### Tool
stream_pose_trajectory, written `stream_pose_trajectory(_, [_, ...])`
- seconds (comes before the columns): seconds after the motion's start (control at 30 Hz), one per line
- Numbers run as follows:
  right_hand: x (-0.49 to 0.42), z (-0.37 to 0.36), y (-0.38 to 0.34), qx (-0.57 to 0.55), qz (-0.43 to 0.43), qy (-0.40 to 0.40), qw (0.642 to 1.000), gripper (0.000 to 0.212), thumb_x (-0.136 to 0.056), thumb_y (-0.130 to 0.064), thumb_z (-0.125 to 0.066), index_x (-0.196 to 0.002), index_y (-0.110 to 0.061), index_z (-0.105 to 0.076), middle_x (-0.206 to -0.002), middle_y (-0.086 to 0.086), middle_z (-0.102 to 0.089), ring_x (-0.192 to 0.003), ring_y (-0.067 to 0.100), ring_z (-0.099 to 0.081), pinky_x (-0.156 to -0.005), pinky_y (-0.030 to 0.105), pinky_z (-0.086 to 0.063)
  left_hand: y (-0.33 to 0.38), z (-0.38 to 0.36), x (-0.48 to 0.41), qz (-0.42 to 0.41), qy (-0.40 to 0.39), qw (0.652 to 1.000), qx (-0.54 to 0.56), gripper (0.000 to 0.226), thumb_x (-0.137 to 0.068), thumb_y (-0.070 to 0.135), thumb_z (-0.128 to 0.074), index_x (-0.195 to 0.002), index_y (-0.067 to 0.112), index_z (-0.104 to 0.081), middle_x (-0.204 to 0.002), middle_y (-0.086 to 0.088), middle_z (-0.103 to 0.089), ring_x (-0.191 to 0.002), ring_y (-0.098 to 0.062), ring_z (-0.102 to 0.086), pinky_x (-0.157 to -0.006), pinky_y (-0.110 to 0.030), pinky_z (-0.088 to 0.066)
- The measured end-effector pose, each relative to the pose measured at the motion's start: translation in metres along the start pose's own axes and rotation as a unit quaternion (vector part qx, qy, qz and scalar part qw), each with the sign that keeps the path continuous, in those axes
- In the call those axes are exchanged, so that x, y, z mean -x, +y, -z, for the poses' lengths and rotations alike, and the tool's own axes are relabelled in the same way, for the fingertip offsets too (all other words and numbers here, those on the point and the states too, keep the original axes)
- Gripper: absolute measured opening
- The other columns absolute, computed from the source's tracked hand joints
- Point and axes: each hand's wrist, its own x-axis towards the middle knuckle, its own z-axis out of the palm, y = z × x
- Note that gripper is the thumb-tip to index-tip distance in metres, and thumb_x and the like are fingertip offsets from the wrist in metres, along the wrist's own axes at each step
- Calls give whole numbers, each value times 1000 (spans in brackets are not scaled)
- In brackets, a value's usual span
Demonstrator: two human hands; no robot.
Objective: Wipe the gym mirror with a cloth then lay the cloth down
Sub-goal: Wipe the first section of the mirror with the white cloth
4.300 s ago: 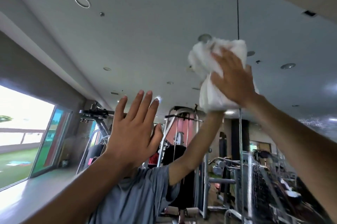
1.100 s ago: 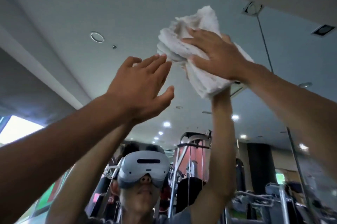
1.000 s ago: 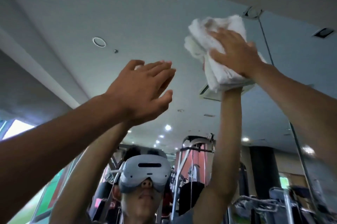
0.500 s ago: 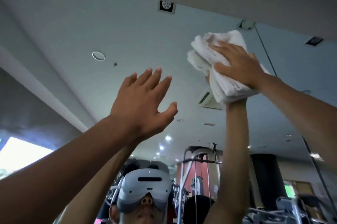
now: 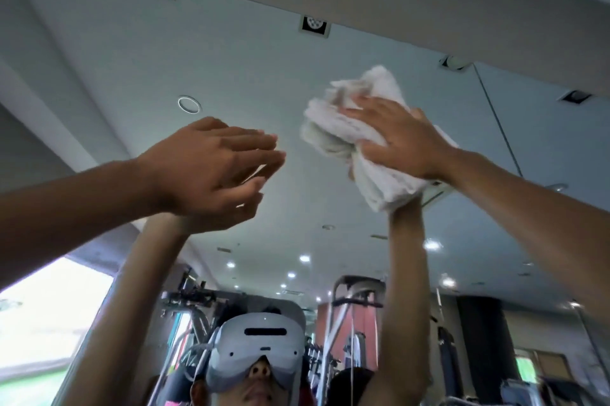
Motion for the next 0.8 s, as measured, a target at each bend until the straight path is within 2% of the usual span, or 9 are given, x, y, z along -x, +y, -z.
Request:
stream_pose_trajectory(0.07, [-14, -1, 16, 4, -126, 21, 992, 71, -81, -70, -24, -149, -52, -21, -163, -9, -20, -149, 18, -17, -111, 62, -22, -11, -8, 19, 24, 11, 1000, 2, 59, -98, 47, -31, -146, 22, -53, -150, -6, -51, -137, -26, -50, -103, -46, -43])
stream_pose_trajectory(0.17, [-62, -12, -10, 9, -353, 86, 932, 60, -95, -59, -30, -149, -35, -31, -157, 2, -30, -144, 27, -24, -110, 62, -17, -17, -18, 36, 61, 13, 997, 43, 60, -100, 50, -24, -154, 28, -35, -160, 0, -34, -150, -20, -26, -118, -31, -18])
stream_pose_trajectory(0.23, [-89, -20, -42, 2, -403, 111, 908, 58, -97, -53, -31, -147, -25, -36, -153, 9, -34, -141, 29, -27, -112, 60, -13, -17, -21, 38, 71, 9, 996, 56, 60, -99, 53, -21, -155, 32, -24, -162, 4, -25, -152, -16, -17, -120, -27, -8])
stream_pose_trajectory(0.4, [-80, -23, -77, 33, -137, 100, 985, 59, -93, -54, -30, -150, -39, -32, -159, -5, -30, -144, 20, -26, -109, 56, -19, -17, -22, 38, 132, 23, 990, 53, 65, -93, 62, -8, -154, 39, -5, -163, 13, -2, -152, -5, 4, -118, -23, 10])
stream_pose_trajectory(0.47, [-57, -17, -64, 5, 0, 70, 998, 62, -87, -55, -30, -148, -46, -34, -160, -12, -29, -146, 14, -24, -110, 54, -22, -17, -22, 39, 174, 16, 983, 61, 70, -88, 66, -1, -154, 41, 1, -162, 16, 6, -150, -1, 13, -116, -22, 16])
stream_pose_trajectory(0.53, [-39, -11, -35, -14, 39, 53, 998, 60, -85, -60, -29, -145, -54, -33, -159, -13, -32, -147, 12, -25, -110, 56, -26, -13, -21, 37, 187, 10, 979, 75, 73, -84, 67, 2, -154, 42, 0, -164, 15, 3, -149, 1, 12, -116, -22, 15])
stream_pose_trajectory(0.63, [-54, -11, -7, -18, -167, 87, 982, 65, -84, -68, -27, -146, -48, -33, -158, -6, -33, -146, 22, -26, -109, 64, -24, -9, -17, 35, 198, 4, 977, 78, 82, -80, 67, 5, -157, 42, -7, -166, 14, 0, -150, 0, 11, -118, -25, 12])
stream_pose_trajectory(0.7, [-89, -13, -26, -5, -354, 109, 929, 61, -94, -61, -31, -149, -34, -35, -157, 3, -33, -144, 28, -26, -111, 63, -18, -7, -14, 35, 205, -2, 975, 80, 85, -78, 66, 7, -158, 42, -9, -167, 13, 0, -152, -3, 10, -119, -27, 12])
stream_pose_trajectory(0.8, [-132, -18, -81, 9, -396, 105, 912, 58, -99, -51, -31, -150, -24, -34, -155, 11, -32, -143, 29, -25, -114, 62, -10, -5, -10, 36, 205, -15, 975, 86, 86, -77, 66, 8, -158, 42, -7, -167, 12, 3, -153, -4, 12, -121, -30, 12])
